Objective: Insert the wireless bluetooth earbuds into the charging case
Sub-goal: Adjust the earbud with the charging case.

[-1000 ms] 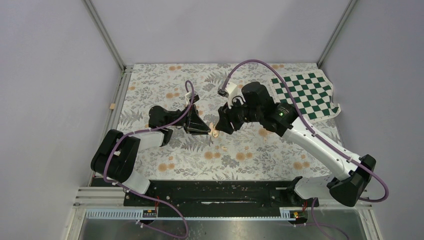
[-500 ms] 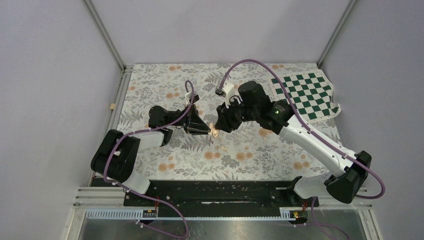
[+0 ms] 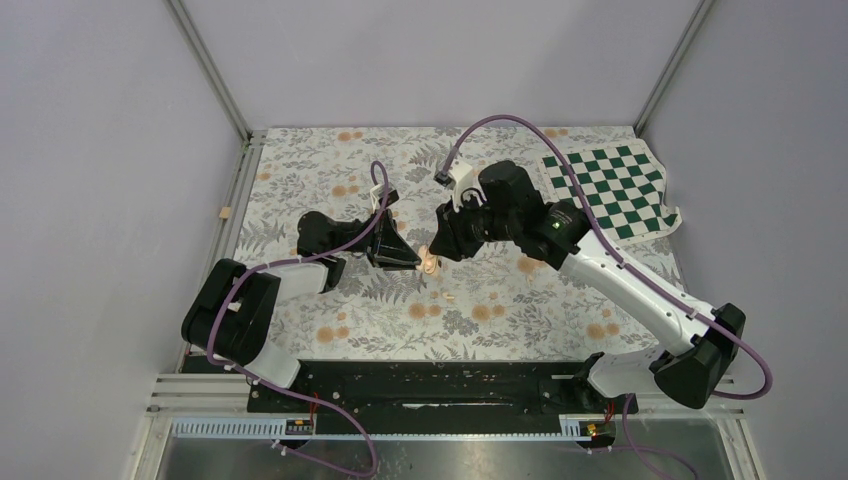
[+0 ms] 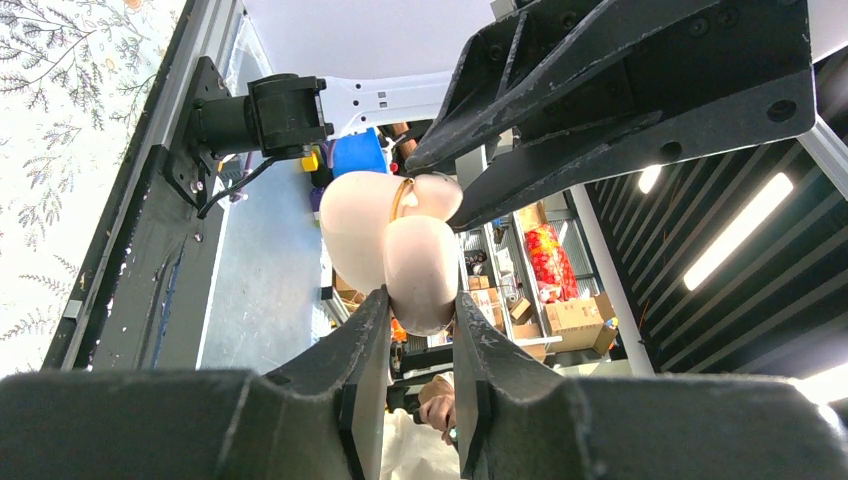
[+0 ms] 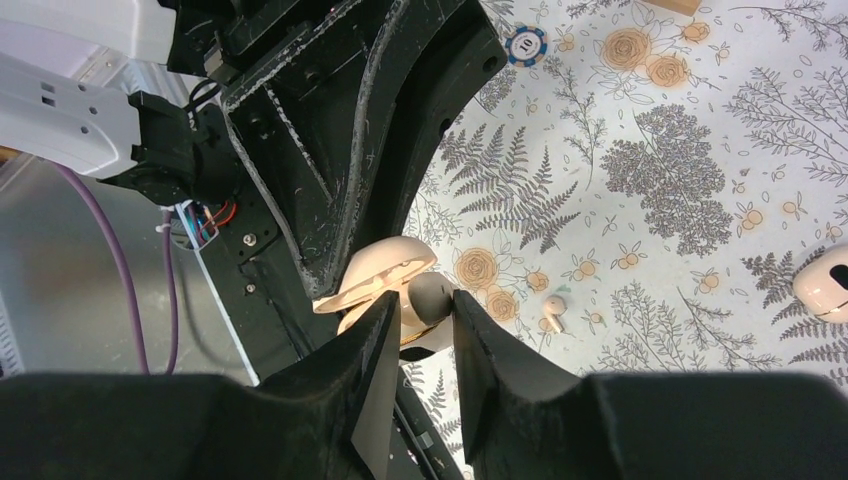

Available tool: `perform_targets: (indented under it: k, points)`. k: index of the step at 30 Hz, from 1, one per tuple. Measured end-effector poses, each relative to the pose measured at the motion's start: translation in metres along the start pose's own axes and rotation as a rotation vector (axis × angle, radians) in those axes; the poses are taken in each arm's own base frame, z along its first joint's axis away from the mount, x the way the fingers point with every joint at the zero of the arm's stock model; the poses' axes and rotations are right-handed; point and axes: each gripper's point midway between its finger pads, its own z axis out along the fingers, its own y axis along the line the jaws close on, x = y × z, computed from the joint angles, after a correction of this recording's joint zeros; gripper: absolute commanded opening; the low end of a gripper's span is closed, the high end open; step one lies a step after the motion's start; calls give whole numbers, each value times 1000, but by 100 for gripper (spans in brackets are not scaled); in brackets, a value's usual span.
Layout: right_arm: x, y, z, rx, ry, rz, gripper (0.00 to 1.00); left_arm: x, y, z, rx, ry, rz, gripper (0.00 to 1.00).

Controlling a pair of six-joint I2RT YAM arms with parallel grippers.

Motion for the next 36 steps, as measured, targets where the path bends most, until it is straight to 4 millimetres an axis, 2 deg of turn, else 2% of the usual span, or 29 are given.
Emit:
perform_targets:
  k: [4,10,12,16,18,25,36]
  points:
    - [-2,1,-1,1,-7,13,24,1,0,0,-1,4,0,0]
    - [-2,1,0,5,-8,25,22,1,0,-1,-2,4,1,0]
    - [-2,1,0,6,-9,28,27,0,0,-1,-2,3,1,0]
    - [-2,3,-1,3,-10,39,48,-1,0,-2,-2,-4,2,0]
    - [-2,6,-1,-3,-13,41,53,-3,0,-3,-2,-12,2,0]
    - [-5,10,-5,0,-58,53,57,-5,0,-4,-1,-24,2,0]
    - [-9,-1,-7,69,-133,104,52,-6,0,-5,-1,-28,2,0]
